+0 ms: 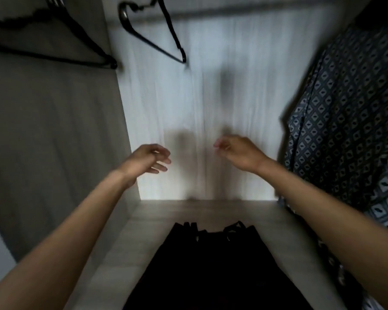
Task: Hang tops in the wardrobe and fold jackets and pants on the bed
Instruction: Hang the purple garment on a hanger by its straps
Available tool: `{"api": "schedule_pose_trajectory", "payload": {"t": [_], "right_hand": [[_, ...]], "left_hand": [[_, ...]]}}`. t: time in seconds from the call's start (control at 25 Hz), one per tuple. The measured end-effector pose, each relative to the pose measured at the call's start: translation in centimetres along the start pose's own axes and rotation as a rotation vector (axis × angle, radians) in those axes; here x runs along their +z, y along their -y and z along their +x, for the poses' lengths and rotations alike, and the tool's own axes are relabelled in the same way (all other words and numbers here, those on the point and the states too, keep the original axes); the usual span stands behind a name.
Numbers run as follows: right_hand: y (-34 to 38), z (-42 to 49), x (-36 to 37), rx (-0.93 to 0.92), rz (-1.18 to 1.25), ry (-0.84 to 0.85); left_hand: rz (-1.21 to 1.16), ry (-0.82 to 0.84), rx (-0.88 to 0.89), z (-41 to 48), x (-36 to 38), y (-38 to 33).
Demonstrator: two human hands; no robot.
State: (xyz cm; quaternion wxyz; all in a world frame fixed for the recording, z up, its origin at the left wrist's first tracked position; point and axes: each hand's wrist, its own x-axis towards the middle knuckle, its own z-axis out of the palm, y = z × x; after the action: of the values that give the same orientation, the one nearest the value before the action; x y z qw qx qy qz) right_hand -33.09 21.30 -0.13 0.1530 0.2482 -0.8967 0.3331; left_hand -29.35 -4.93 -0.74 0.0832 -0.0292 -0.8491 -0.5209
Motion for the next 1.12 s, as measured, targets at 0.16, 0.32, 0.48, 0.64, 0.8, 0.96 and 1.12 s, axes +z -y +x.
{"api": "schedule_pose_trajectory", "payload": {"t": [0.16, 0.32, 0.48, 0.64, 0.8, 0.96, 1.12], "right_hand": [[7.2, 3.5, -5.4, -0.018, 0.257, -0.158], [13.7, 5.9, -10.3, -0.005, 0.565, -0.316], [20.7, 8.8, -13.3, 0.037, 0.681, -0.101], [26.5, 12.2, -12.3, 0.207, 0.722, 0.023], [27.9, 15.3, -9.4, 0.345, 0.767, 0.031], [27.7, 17.4, -7.6, 0.317, 1.037, -0.045], [27.3, 19.4, -7.7, 0.277, 1.026, -0.154]], "left_hand": [[-0.153, -0.082, 0.185, -0.5, -5.7, -6.9], [-0.315, -0.128, 0.331, -1.1, -9.7, -11.0], [-0.292, -0.169, 0.468, -1.3, -12.0, -13.0], [-0.25, -0.152, 0.464, -1.2, -13.3, -13.5], [-0.239, -0.099, 0.411, -1.0, -14.2, -12.9], [-0.308, -0.041, 0.404, -0.9, -14.7, -12.4], [-0.308, -0.016, 0.416, -0.3, -14.7, -12.2]]}}
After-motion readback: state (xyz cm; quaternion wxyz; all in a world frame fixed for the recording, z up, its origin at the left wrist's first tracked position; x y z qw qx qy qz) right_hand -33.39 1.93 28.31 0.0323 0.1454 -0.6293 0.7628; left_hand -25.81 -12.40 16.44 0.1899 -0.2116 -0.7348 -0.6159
